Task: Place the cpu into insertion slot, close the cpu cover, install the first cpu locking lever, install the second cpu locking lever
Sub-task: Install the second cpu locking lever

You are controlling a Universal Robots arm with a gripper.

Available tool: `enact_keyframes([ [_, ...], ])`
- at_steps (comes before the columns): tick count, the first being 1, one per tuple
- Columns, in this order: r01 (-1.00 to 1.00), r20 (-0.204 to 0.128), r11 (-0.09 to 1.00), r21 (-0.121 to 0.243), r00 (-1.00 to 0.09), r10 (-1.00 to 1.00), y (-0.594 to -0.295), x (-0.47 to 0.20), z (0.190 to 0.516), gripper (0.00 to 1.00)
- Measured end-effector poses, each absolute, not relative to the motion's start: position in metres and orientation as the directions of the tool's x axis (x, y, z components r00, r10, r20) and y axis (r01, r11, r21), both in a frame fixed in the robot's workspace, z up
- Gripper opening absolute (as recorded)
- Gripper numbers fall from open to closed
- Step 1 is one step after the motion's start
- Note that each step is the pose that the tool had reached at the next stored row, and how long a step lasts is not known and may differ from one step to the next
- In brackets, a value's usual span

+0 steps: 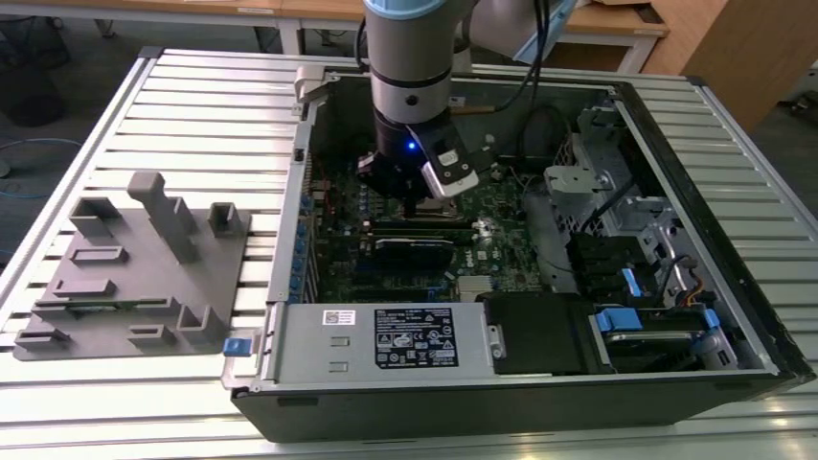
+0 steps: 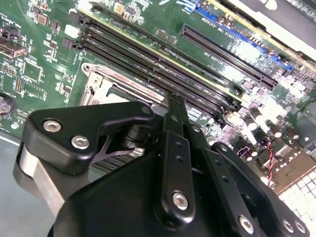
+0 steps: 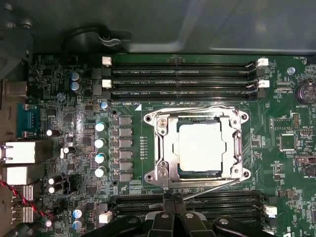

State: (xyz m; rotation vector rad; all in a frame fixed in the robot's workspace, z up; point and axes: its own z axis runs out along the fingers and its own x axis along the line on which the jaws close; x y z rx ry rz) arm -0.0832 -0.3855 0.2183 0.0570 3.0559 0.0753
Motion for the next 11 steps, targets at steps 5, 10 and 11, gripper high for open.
enact_keyframes([
  [5, 0.035, -0.083, 0.998, 0.050, -0.996, 0.039, -0.3856, -0.0834, 0.2174, 0.11],
  [10, 0.035, -0.083, 0.998, 0.051, -0.996, 0.039, -0.3856, -0.0836, 0.2169, 0.11],
  [11, 0.035, -0.083, 0.998, 0.051, -0.996, 0.039, -0.3855, -0.0835, 0.2164, 0.11],
])
